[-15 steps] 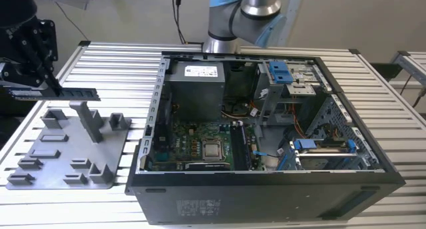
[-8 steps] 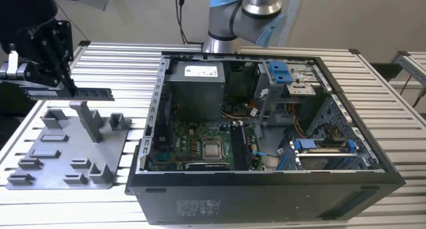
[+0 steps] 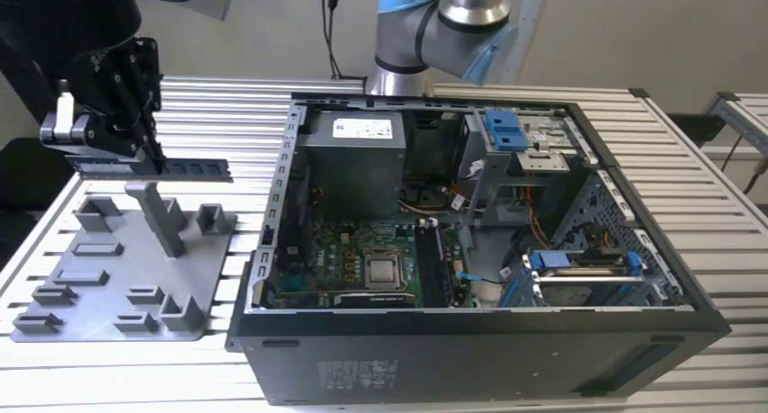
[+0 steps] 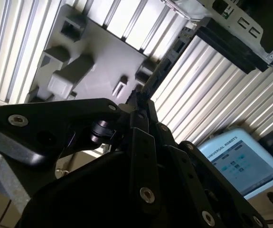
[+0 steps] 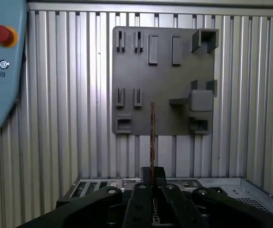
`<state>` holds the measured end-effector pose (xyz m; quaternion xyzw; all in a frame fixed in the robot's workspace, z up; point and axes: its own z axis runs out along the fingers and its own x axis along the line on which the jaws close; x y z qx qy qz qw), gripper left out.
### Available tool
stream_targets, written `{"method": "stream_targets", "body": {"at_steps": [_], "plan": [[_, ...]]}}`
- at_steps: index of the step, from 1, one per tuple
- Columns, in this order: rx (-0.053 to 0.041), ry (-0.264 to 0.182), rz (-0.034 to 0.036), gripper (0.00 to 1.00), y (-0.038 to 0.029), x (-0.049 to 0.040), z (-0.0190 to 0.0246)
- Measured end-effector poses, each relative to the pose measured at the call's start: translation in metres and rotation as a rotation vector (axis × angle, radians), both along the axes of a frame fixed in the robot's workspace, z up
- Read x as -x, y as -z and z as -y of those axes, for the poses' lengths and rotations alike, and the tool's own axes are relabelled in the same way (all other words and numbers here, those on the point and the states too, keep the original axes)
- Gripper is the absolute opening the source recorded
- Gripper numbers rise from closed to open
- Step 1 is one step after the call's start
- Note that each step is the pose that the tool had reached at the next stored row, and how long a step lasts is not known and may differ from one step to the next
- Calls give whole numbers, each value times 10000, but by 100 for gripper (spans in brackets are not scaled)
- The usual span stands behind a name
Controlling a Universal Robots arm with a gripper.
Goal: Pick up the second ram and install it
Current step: 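Pick up the second ram and move it above second insertion slot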
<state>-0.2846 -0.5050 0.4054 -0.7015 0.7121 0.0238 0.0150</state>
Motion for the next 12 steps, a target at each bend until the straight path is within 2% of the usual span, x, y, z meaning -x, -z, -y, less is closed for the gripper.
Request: {"method": "stream_targets", "body": {"at_steps": [12], "plan": [[0,0,-1,14,0,-318,0]]}}
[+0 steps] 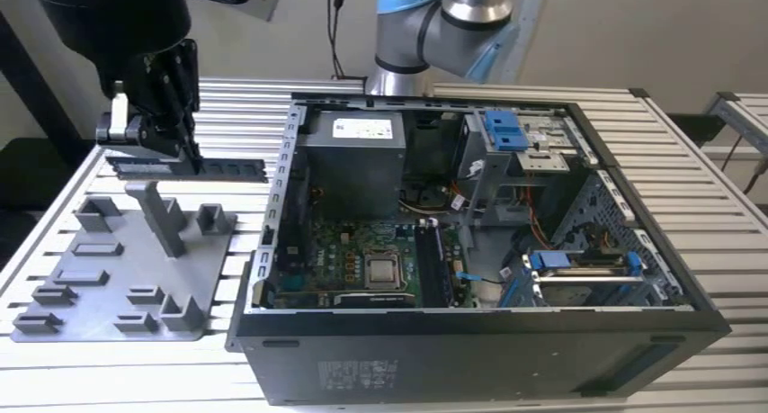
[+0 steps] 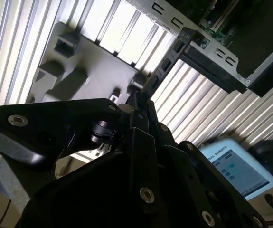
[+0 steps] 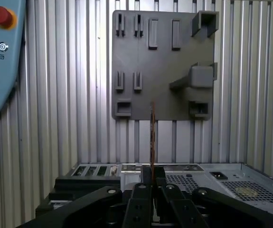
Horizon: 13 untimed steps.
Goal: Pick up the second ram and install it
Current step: 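Pick up the second ram and move it above second insertion slot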
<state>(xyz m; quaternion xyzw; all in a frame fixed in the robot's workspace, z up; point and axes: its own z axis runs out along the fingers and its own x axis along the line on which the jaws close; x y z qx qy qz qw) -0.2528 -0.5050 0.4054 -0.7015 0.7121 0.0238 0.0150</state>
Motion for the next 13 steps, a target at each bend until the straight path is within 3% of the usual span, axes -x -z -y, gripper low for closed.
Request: {"method": "stream_targets", "body": {"at_steps": [13], "plan": [[0,-3,0,14,0,-333,0]]}}
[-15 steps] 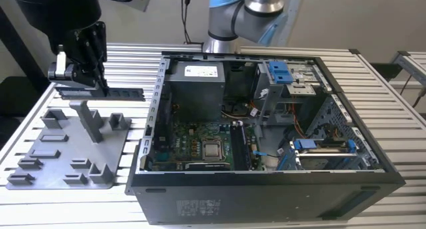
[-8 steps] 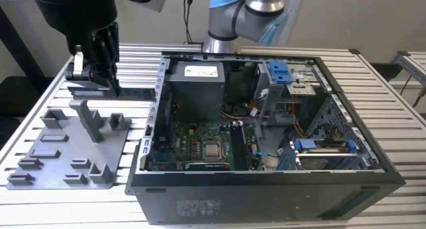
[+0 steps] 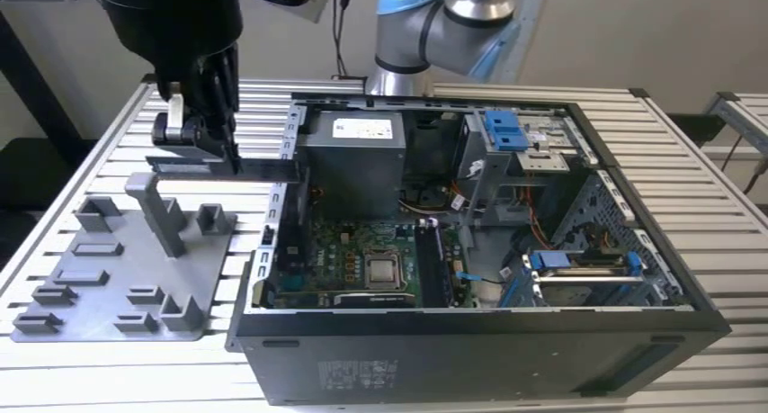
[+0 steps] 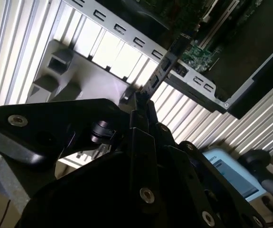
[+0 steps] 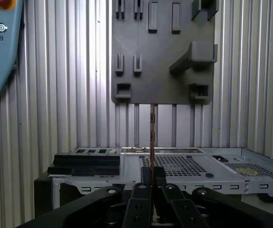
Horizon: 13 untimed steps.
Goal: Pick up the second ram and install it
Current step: 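Pick up the second ram and move it above second insertion slot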
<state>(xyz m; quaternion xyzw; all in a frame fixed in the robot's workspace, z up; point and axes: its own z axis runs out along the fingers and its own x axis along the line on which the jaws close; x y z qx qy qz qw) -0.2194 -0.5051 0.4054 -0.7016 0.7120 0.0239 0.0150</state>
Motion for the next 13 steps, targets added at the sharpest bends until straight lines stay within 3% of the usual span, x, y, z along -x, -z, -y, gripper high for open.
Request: {"method": "stream_targets", "body": {"at_steps": [13], "plan": [[0,-2,0,14,0,-317,0]]}}
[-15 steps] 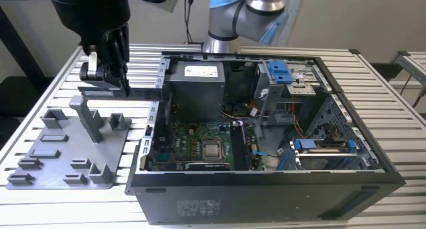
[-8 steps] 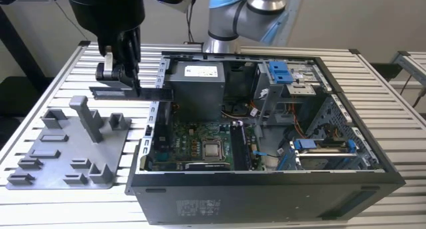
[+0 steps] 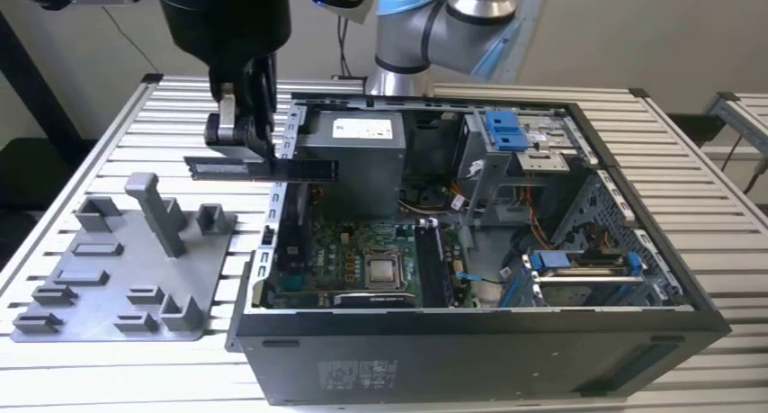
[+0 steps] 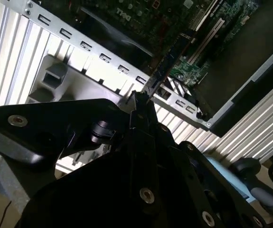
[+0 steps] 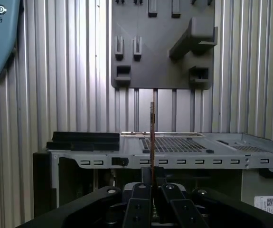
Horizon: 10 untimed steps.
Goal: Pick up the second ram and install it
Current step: 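Pick up the second ram and move it above second insertion slot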
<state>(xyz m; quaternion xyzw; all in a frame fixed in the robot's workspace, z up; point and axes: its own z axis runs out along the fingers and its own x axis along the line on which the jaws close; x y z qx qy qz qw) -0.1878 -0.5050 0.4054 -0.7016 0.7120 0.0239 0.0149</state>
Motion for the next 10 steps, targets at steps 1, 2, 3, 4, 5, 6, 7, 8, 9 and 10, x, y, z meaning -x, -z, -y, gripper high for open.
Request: {"method": "stream_targets", "body": {"at_steps": [1,2,3,4,5,6,7,8,9,10], "plan": [[0,0,0,14,0,-23,0],[0,-1,0,14,0,-45,0],[-1,-1,1,14,1,-69,0],[-1,-2,0,14,0,-91,0],[-1,-1,1,14,0,-113,0],[-1,-1,1,14,1,-134,0],[0,-1,0,14,0,-159,0],[-1,-1,1,14,1,-182,0],[0,-1,0,14,0,-203,0],[0,-2,0,14,0,-223,0]]}}
